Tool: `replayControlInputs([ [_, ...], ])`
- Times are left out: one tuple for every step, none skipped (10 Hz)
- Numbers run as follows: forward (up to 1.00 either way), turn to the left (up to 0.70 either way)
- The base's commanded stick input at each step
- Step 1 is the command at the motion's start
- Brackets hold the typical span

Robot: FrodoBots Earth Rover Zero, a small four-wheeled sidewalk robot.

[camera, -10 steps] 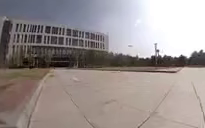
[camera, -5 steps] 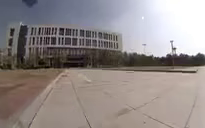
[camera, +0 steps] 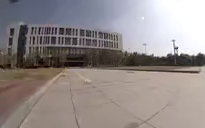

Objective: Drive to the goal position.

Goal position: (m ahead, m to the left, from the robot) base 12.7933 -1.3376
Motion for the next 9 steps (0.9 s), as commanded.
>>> replayControlInputs([
  [0.70,0.00],
  [0.70,0.00],
  [0.70,0.00],
  [0.70,0.00],
  [0.70,0.00],
  [0.70,0.00],
  [0.70,0.00],
  [0.70,0.01],
  [0.70,0.05],
])
